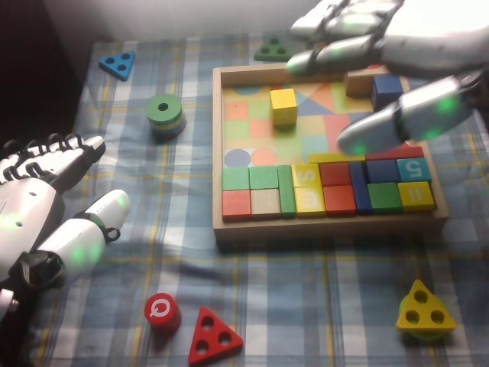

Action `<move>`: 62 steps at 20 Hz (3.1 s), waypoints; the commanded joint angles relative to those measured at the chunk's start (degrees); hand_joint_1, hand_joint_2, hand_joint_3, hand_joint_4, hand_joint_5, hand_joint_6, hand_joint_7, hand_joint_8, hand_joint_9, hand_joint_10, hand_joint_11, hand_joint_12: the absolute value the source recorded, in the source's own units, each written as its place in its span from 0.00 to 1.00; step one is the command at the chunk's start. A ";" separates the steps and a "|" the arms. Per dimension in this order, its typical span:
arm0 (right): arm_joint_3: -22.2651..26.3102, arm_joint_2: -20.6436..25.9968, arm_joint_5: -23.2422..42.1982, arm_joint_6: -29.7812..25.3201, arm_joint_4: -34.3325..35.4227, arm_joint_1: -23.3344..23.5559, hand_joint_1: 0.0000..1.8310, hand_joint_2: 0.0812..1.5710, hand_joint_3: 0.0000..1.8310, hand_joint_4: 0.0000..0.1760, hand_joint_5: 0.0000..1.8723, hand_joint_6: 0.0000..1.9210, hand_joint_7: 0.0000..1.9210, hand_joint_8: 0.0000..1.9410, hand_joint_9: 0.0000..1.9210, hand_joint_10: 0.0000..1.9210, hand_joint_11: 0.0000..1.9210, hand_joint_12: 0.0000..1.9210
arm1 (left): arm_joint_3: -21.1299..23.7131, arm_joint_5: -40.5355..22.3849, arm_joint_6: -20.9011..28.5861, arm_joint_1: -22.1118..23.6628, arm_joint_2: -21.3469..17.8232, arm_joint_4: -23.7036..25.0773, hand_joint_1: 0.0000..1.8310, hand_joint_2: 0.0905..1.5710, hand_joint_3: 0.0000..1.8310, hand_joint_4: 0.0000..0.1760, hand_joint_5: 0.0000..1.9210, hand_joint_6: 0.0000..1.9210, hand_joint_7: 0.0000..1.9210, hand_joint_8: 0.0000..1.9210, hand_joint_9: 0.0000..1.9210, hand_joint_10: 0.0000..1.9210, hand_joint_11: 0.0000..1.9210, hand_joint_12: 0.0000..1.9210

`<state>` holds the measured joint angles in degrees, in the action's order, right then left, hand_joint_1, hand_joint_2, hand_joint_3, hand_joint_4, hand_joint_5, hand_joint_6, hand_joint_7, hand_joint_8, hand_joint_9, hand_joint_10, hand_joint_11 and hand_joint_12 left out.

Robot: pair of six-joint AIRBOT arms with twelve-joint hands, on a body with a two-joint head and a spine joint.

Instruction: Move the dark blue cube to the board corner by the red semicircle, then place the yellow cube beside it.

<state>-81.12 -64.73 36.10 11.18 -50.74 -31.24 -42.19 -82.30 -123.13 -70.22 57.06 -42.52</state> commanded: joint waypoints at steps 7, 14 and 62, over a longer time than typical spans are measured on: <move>-5.66 -5.64 1.58 -1.35 1.04 0.98 0.00 0.63 0.01 0.49 0.20 0.00 0.00 0.00 0.00 0.00 0.00 0.00 | -0.56 -6.17 0.30 0.34 0.36 2.51 0.00 0.88 0.00 0.00 0.16 0.00 0.14 0.00 0.13 0.00 0.00 0.24; -8.61 -8.29 -0.26 -1.35 0.92 0.96 0.00 0.64 0.00 0.33 0.20 0.01 0.00 0.00 0.00 0.00 0.00 0.00 | -0.52 -6.12 0.52 0.34 0.37 2.50 0.00 0.88 0.00 0.00 0.17 0.00 0.14 0.00 0.13 0.00 0.00 0.25; -1.70 5.27 -10.51 0.92 -0.28 1.14 0.00 0.58 0.02 0.20 0.09 0.00 0.00 0.00 0.00 0.00 0.00 0.00 | -0.20 -5.49 0.68 0.15 0.36 1.59 0.00 0.87 0.00 0.00 0.15 0.00 0.13 0.00 0.11 0.00 0.00 0.19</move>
<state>-82.70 -59.77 22.57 11.77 -53.17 -30.87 -42.30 -81.65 -122.72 -70.28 57.17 -43.40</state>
